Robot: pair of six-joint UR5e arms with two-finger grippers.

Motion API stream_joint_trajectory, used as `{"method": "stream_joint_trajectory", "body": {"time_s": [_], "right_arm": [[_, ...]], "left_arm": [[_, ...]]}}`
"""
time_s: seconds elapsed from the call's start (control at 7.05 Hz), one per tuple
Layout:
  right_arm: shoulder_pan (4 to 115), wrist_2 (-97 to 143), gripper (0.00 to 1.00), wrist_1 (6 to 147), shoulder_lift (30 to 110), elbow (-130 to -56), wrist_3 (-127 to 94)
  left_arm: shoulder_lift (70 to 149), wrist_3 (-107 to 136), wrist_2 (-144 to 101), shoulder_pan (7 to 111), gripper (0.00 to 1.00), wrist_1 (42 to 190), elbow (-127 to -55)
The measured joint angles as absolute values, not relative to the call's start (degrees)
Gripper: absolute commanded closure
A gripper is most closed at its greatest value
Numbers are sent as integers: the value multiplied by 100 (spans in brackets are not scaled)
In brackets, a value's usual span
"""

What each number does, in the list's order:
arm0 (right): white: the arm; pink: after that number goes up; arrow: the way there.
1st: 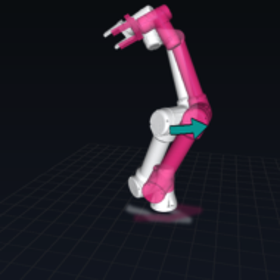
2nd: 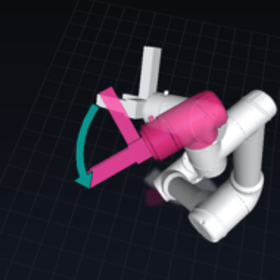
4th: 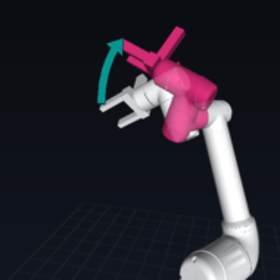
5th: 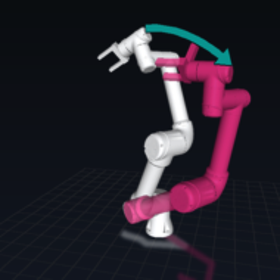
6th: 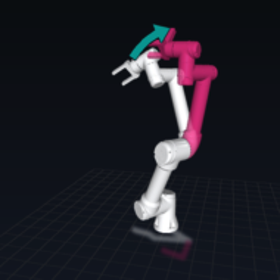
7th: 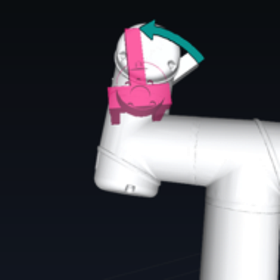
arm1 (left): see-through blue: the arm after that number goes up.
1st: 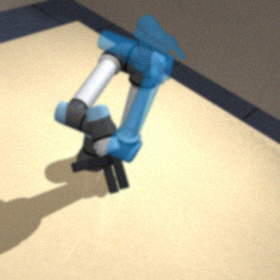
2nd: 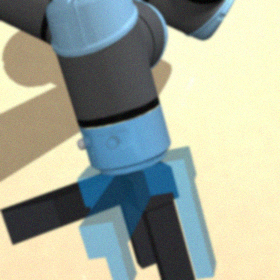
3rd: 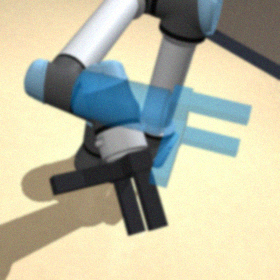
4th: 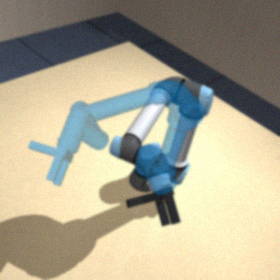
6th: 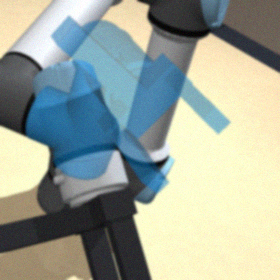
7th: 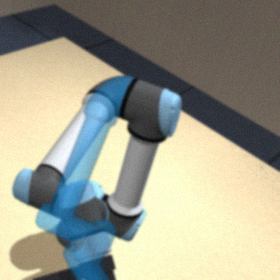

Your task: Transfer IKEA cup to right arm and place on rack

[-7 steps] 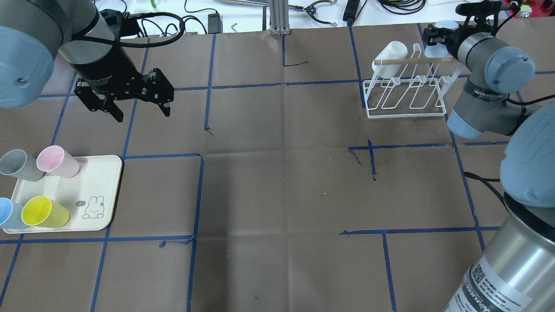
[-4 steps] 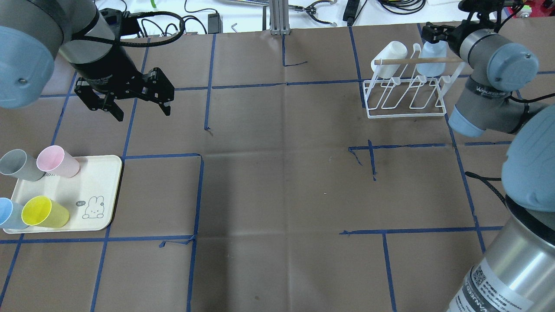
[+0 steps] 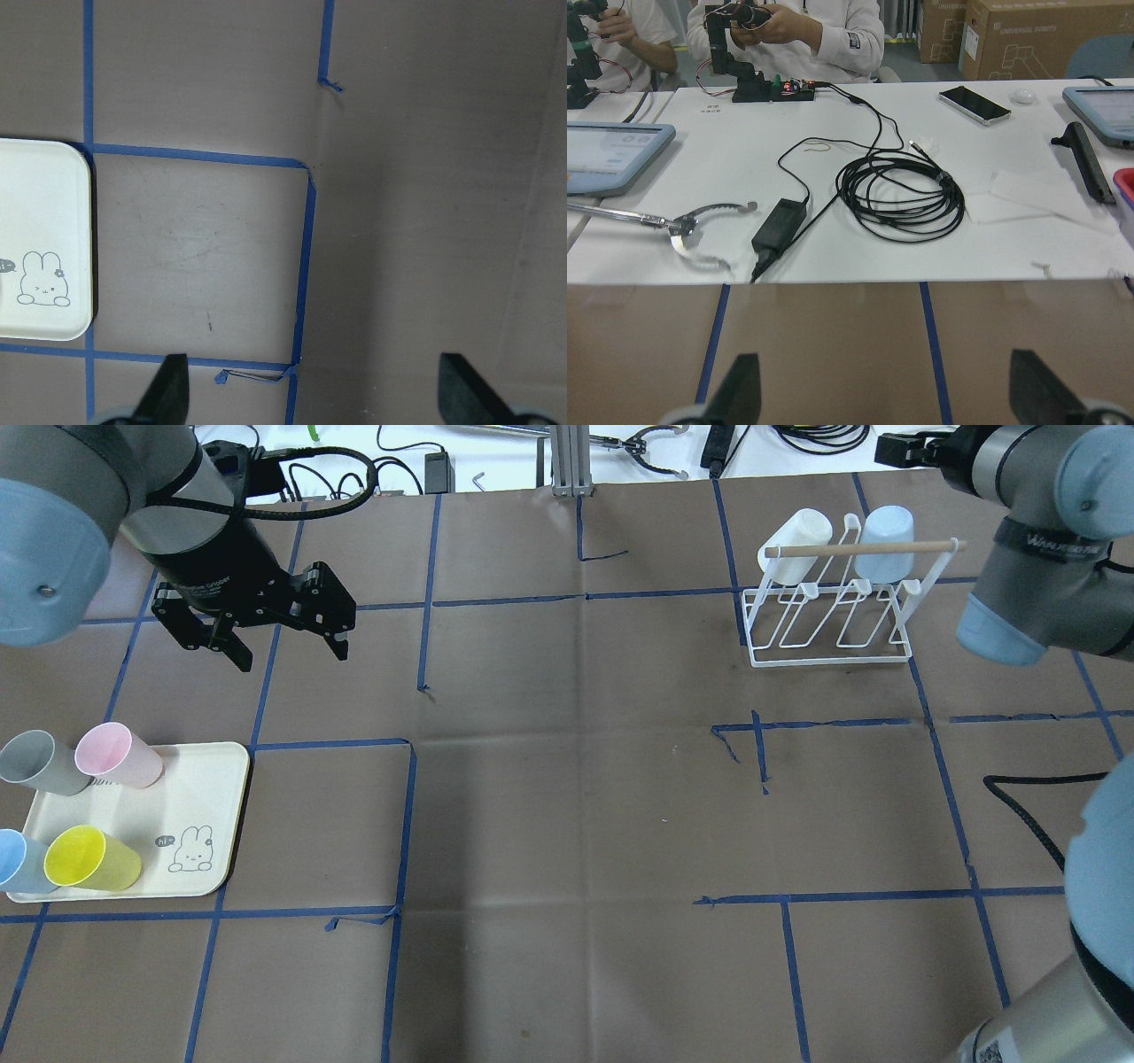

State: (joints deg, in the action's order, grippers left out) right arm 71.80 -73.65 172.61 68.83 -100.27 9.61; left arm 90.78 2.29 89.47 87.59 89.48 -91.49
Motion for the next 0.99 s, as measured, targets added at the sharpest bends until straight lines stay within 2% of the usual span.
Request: {"method": "stream_joint_trajectory", "body": {"time_s": [0.43,0.99], "right_arm": [[7413,-7707,0,14144,8227,-10025,969],[8117,-8518,0,11166,9439,-10019,742]], "left_arm": [[9073,228,8947,8760,0,8955,-9157],[9070,229,8947,8762,1,8956,-9163]]}}
